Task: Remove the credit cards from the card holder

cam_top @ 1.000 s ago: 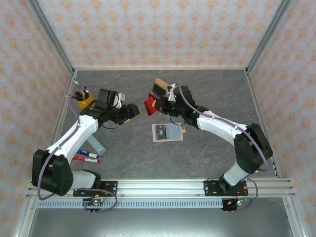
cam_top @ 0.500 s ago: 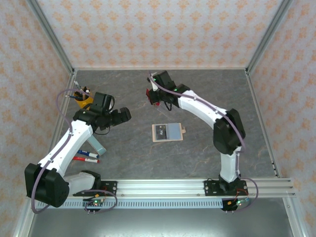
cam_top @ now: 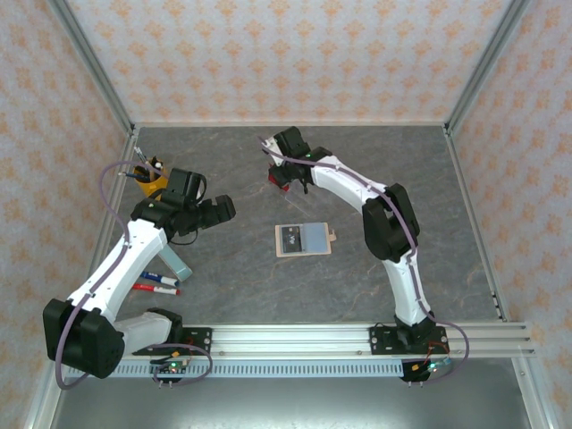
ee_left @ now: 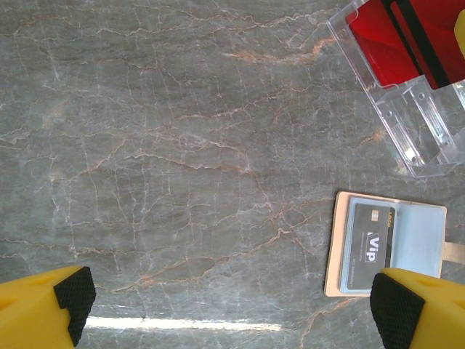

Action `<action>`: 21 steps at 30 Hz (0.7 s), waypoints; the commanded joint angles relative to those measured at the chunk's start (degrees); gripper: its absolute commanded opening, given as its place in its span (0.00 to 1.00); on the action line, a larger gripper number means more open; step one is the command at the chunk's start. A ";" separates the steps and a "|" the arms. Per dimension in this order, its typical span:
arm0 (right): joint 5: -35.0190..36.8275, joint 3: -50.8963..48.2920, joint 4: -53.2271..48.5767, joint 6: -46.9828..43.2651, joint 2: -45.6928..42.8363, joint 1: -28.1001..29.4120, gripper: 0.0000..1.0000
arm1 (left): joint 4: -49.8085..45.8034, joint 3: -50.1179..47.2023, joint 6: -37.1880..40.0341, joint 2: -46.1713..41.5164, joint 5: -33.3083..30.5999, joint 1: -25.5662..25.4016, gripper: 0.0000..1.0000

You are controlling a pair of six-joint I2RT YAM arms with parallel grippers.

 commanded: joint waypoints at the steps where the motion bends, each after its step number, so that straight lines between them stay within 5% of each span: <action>1: 0.01 1.67 2.19 -2.94 1.01 0.14 0.00 | 0.18 -0.72 0.86 1.00 0.86 -0.11 1.00; 21: 2.06 2.38 5.16 -6.22 4.44 -0.30 0.07 | 0.89 -1.01 0.95 2.68 2.41 -0.06 1.00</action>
